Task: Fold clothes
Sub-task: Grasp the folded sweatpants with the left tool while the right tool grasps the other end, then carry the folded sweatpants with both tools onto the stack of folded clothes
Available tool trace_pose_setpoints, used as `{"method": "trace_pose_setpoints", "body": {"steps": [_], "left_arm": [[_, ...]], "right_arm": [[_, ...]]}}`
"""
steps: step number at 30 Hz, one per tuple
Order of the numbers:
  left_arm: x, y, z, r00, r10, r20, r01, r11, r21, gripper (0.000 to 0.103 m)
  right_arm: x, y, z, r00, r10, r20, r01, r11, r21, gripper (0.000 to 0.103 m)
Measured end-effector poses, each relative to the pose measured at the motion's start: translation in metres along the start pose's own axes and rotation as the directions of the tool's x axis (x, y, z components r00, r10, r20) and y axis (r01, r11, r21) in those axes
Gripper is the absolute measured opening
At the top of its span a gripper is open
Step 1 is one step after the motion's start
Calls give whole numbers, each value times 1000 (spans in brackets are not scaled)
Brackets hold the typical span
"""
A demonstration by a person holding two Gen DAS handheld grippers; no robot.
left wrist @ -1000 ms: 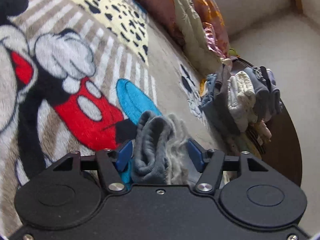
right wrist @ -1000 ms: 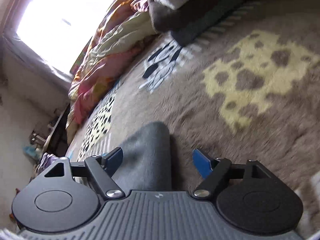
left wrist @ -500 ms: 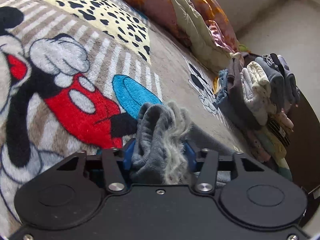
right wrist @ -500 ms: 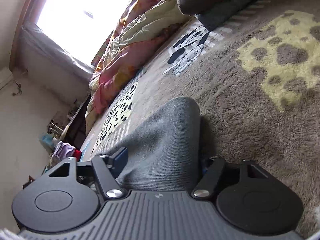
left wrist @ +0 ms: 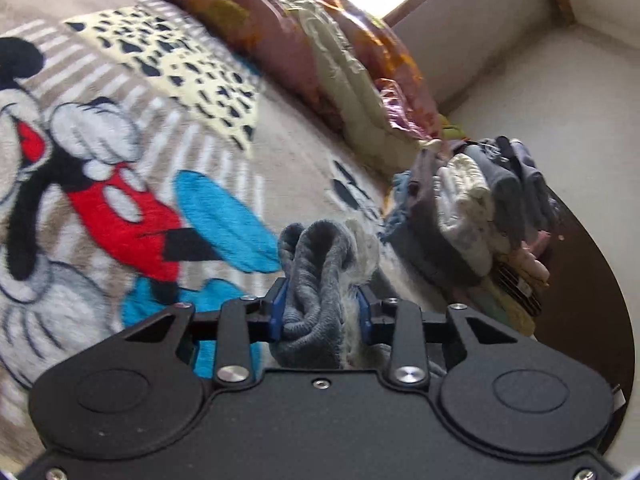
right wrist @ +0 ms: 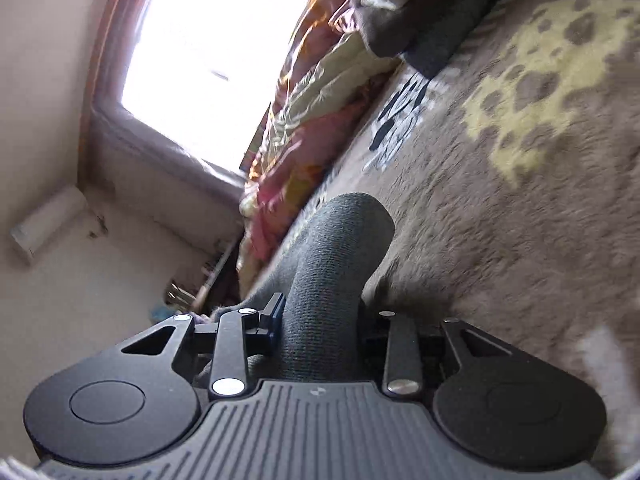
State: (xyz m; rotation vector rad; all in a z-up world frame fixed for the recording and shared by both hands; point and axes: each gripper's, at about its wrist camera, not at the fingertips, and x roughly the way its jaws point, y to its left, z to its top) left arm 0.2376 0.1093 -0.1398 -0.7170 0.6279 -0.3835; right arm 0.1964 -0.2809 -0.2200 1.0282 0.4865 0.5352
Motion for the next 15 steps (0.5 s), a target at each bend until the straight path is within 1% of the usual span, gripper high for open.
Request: {"method": "trace_pose_setpoints", "body": {"steps": [2,5,7,9,12,15], "left_arm": [[6,-9,-4,1000,-11,-1,11,1000,-8,32],[26,-24,-8,999,-33,-17,32,999,-32,32],[45,-34,-10,998,-54,-32,52,997,-55,32],[71,-46,-10,995,-87,-46,83,993,-90,32],[122,-74,-8,988,-141,-63,135,987,-88,31],[180,-104,-7,971,-220,-97,210,972,-105,31]], "right_arm": [[-5,-2,14,1000,19,17,-19,1000,21,35],[-14,2,40,999,35,42,-35,999,-15,35],[-19,2,62,998,29,60,-27,999,-40,35],[-26,-5,88,996,22,90,-18,999,-41,35],[-39,-21,127,988,3,152,1,1000,-26,35],[-56,-40,172,976,-19,218,27,999,-30,35]]}}
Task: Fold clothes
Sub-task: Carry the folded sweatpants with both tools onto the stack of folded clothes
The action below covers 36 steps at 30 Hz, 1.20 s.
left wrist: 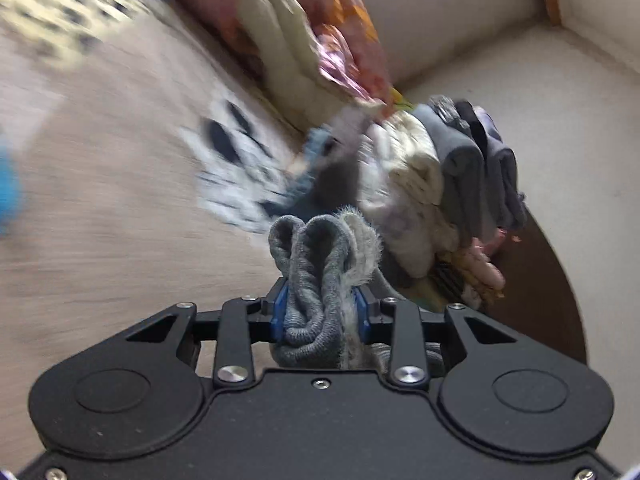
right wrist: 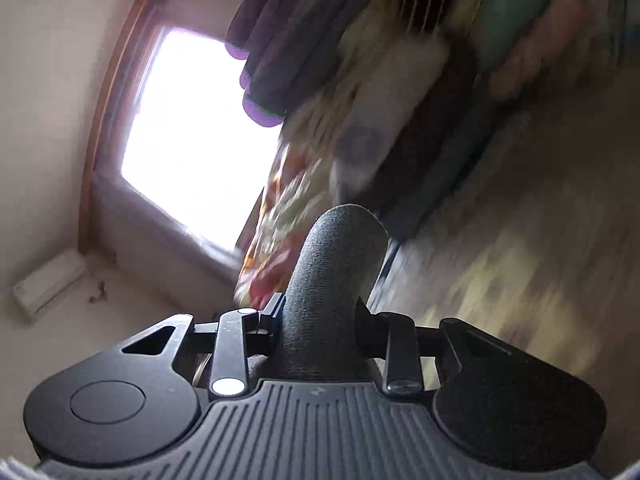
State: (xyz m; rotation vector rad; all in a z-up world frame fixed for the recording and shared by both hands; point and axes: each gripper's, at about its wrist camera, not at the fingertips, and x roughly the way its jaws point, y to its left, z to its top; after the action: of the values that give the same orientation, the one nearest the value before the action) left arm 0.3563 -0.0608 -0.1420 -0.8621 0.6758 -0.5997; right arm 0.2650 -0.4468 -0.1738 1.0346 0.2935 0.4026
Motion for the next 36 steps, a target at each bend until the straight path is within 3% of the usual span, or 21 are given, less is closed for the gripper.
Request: {"method": "trace_pose_setpoints", "body": {"steps": [7,8,9,10,11,13,15,18,21,24,26,27,28,29,31,32,34,36], "left_arm": [[127,-36,-5,991,-123,-60,127,990,64,32],[143,-38,-8,993,-90,-77,98,990,105,37],[158,-39,-11,995,-13,-104,29,986,163,46],[167,-42,-14,990,90,-108,-63,971,231,46],[166,-48,-18,986,148,-77,-118,946,301,46],[153,-59,-24,993,122,-6,-110,919,378,46],[146,-75,-28,996,82,19,-82,895,438,46],[158,-99,-41,999,24,-43,3,848,529,46],[184,-114,-60,993,49,-107,28,787,616,46],[206,-115,-70,982,93,-162,34,765,643,47],[220,-110,-82,970,155,-190,24,712,702,48],[223,-110,-87,965,177,-194,21,684,729,49],[223,-112,-90,964,188,-189,20,656,755,49],[222,-115,-94,963,198,-182,19,626,779,49],[223,-119,-97,961,215,-177,23,571,820,51],[223,-119,-97,959,218,-178,27,559,829,53],[221,-116,-93,958,212,-193,36,579,815,53],[218,-117,-92,957,220,-191,29,581,813,53]], "right_arm": [[-30,-45,80,974,-81,213,84,996,-4,35],[-30,-51,85,964,-119,238,125,992,-12,37],[-29,-56,89,948,-189,257,201,979,-21,43],[-26,-60,92,925,-274,262,291,956,-28,45],[-25,-62,93,899,-350,265,373,927,-42,46],[-23,-53,87,852,-436,291,484,867,-118,46],[-18,-35,84,830,-439,344,527,818,-229,46],[-11,-20,82,829,-387,404,527,783,-331,46],[-10,-7,77,821,-350,452,534,750,-390,46],[-17,15,73,796,-306,522,563,690,-454,46],[-9,11,78,848,-314,428,505,726,-467,47],[4,-2,80,866,-380,326,497,734,-463,54],[17,-14,82,871,-440,218,490,742,-457,54],[24,-24,83,861,-484,158,498,738,-454,50],[27,-32,83,833,-532,148,535,712,-455,42],[25,-32,87,832,-535,149,538,708,-458,39],[22,-36,88,831,-540,130,531,704,-472,36],[17,-37,89,837,-533,121,520,709,-476,36]]}}
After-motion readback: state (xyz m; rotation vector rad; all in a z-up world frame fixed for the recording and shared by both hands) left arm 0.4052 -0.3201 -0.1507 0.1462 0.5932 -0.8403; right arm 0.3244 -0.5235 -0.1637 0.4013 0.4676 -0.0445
